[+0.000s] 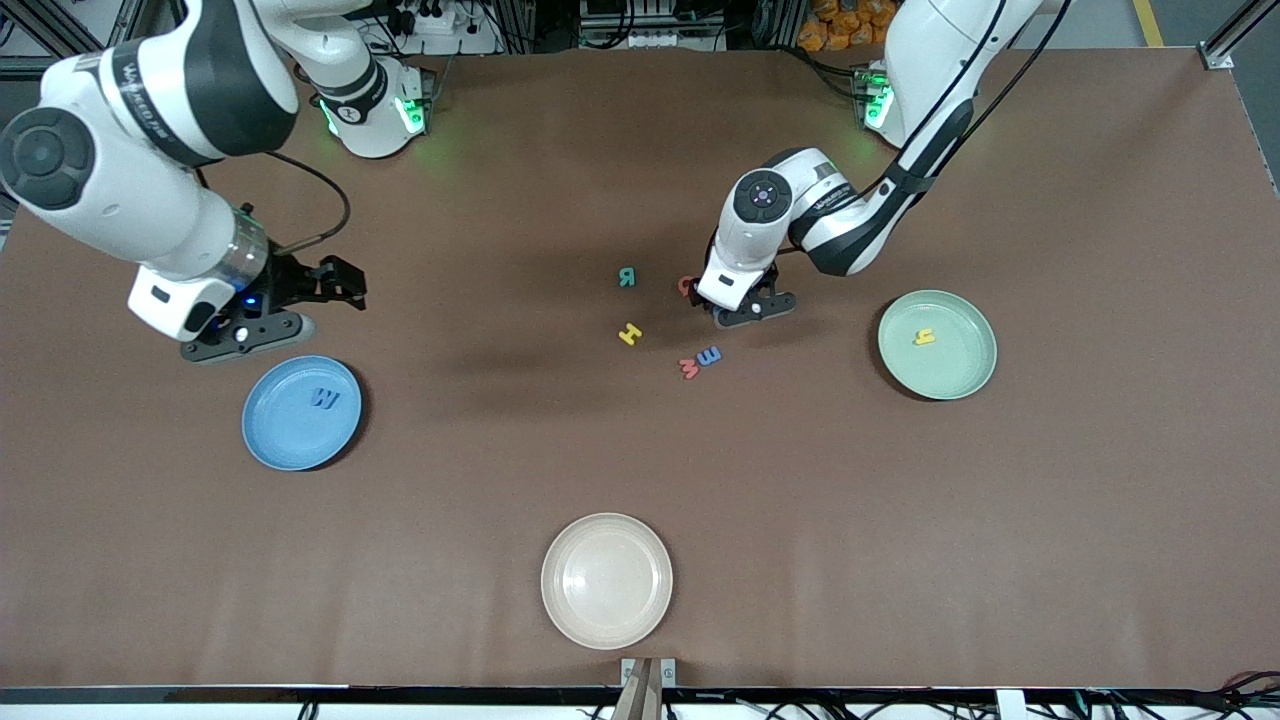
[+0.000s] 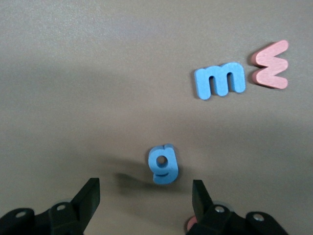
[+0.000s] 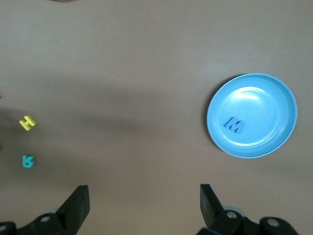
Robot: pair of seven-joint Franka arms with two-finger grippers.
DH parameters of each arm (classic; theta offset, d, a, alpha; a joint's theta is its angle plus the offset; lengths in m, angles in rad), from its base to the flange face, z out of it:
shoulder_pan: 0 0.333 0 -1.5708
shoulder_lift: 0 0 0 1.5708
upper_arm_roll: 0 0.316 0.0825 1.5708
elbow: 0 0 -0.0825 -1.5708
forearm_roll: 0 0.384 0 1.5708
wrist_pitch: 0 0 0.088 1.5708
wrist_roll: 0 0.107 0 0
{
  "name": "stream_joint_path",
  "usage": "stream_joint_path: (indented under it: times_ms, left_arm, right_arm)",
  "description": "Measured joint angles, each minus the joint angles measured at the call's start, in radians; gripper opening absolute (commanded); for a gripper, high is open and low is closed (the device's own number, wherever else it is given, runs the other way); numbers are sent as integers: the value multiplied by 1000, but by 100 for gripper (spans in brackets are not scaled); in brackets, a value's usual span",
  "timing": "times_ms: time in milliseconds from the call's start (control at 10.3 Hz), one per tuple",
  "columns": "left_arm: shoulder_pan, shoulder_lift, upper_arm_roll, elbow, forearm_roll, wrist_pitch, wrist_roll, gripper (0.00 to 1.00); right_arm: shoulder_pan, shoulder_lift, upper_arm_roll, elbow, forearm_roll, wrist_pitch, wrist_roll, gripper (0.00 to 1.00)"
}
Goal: Sort uppercase to blue plate, lowercase to green plate
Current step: 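Grasp the blue g with the left gripper and carry it to the green plate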
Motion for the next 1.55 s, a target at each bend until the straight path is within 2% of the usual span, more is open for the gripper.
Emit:
stream_joint_path:
  times_ms: [483,580,774,967,1354,1547]
  left_arm:
    - [-1,45,28,35,44,7,-19,75]
    - [-5,49,27,45,46,7,-39,74]
    - [-14,54,27,55,46,7,-64,69]
    - [-17,57,27,56,47,7,-66,56]
    - [-21,60,27,59,47,7,-67,36]
    - [-22,60,27,61,47,7,-67,22]
  right_arm:
    - [111,29,11,-3,2,26,241,80]
    - [113,31,24,-3,2,29,263,74]
    - [115,32,47,-3,2,30,307,53]
    - [116,33,73,-3,3,30,346,45]
    - [117,58,140,-5,3,44,408,0]
    - [117,70,169,-5,3,59,441,0]
